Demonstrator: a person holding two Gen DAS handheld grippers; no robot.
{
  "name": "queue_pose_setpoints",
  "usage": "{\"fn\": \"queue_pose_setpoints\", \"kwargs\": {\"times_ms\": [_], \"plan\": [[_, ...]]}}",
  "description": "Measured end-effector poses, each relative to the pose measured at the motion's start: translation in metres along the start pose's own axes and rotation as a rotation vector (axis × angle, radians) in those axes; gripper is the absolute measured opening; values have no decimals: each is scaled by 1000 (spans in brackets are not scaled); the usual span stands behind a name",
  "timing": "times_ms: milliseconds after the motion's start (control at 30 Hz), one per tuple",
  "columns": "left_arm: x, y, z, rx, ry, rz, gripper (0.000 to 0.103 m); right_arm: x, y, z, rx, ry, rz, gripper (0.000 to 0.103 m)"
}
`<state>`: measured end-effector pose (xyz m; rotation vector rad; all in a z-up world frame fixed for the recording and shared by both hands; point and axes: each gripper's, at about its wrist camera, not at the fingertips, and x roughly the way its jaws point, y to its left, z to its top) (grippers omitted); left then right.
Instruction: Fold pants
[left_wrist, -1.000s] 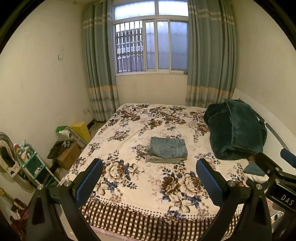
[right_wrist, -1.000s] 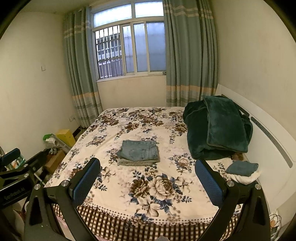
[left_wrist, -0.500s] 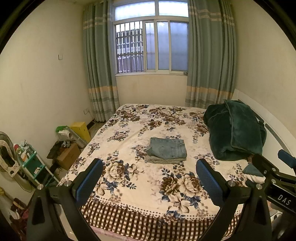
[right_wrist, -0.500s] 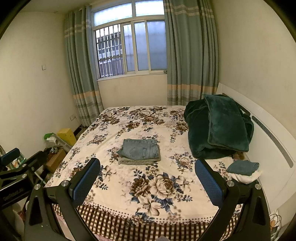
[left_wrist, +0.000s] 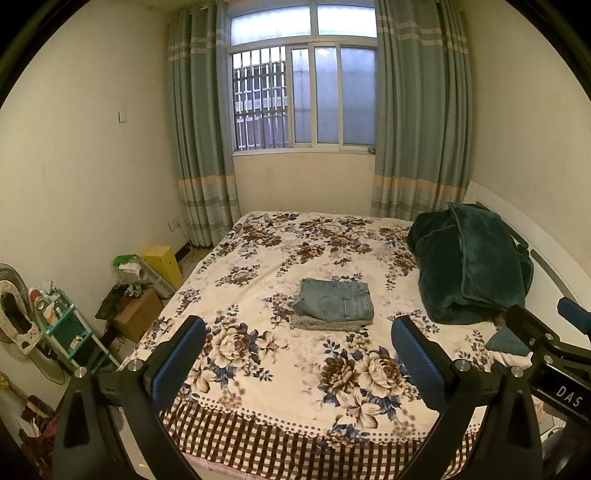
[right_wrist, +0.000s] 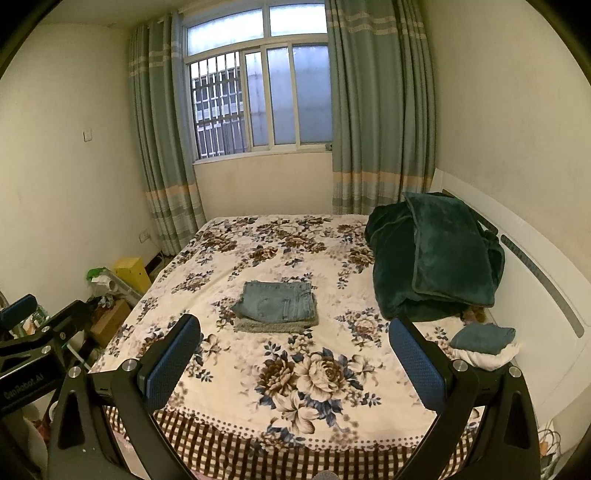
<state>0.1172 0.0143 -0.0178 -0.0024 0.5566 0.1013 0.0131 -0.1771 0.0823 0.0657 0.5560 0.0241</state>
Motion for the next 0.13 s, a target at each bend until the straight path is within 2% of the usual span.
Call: {"fn": "queue_pose_setpoints", "kwargs": {"times_ms": [133], "plan": [[-1,-1,1,-1,-4,3,103,1,-1,1,2,2,1,103]]}}
